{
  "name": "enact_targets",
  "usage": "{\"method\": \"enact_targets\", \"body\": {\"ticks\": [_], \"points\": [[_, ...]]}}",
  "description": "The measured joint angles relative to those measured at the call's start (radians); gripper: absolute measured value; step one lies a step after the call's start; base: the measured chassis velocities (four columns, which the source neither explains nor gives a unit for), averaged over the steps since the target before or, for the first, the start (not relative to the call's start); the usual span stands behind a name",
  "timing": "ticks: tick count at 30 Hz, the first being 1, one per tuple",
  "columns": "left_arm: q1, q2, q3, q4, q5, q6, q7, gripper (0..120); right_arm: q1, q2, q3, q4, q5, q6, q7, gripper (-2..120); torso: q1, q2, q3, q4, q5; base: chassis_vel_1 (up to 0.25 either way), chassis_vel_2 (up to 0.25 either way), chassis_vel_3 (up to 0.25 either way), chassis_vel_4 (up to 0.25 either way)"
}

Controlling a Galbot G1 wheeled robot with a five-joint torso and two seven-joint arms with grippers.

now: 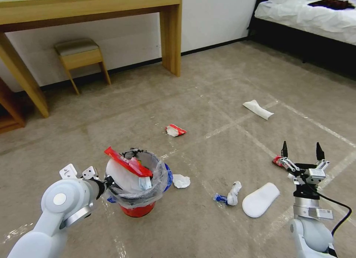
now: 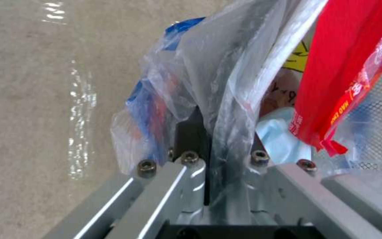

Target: Pick up the trash bin and place the garbage on the floor into it.

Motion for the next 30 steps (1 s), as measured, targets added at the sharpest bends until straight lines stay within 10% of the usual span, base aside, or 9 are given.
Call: {"method": "enact_targets", "body": {"ticks": [30], "points": [[-0.008,-0.001,0.001,0.003,-0.006,-0.004,-0.002,4,0.008,0.006,0.003,-0.011,-0.034,0.012,0.0,100,0.0,0.0,0.0,0.0002,0.0,-0.029,-0.029,-0.03,-0.026]]}}
